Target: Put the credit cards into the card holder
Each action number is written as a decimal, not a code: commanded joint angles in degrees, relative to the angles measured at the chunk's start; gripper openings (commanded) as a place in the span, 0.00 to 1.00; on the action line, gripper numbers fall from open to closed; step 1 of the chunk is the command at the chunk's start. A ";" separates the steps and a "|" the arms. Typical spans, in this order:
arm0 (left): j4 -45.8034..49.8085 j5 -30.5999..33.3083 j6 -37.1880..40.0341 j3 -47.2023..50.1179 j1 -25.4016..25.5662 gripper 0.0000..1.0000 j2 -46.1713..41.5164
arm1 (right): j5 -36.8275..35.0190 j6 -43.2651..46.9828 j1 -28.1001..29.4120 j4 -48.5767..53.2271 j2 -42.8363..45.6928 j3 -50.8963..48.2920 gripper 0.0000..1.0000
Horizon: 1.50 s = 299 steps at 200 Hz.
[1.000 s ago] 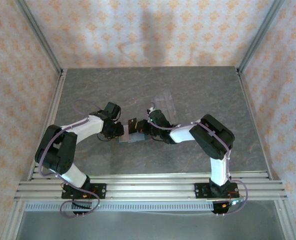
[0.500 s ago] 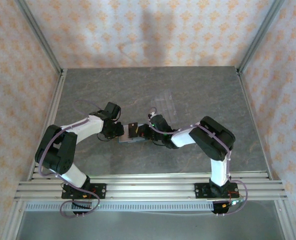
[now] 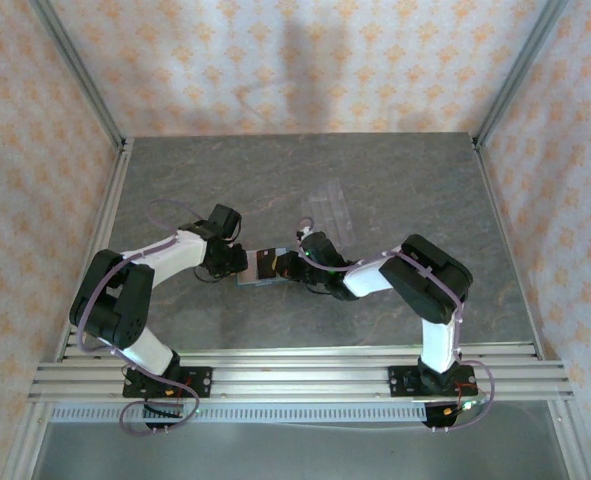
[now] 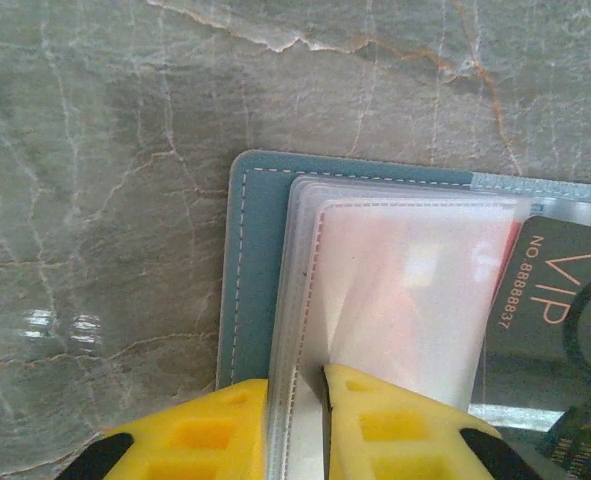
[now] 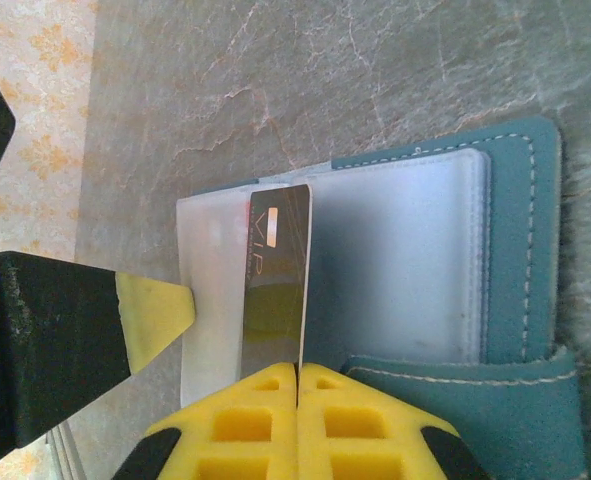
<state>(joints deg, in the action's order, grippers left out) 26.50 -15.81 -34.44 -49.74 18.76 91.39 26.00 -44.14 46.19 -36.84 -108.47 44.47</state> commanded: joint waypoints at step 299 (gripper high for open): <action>2.87 -4.55 -2.78 0.56 -2.73 0.18 -3.83 | 0.94 1.20 3.88 4.28 -6.61 7.72 0.00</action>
<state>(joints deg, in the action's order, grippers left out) 27.77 -16.29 -35.92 -49.71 18.61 90.21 27.24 -44.34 49.15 -34.54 -114.08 51.72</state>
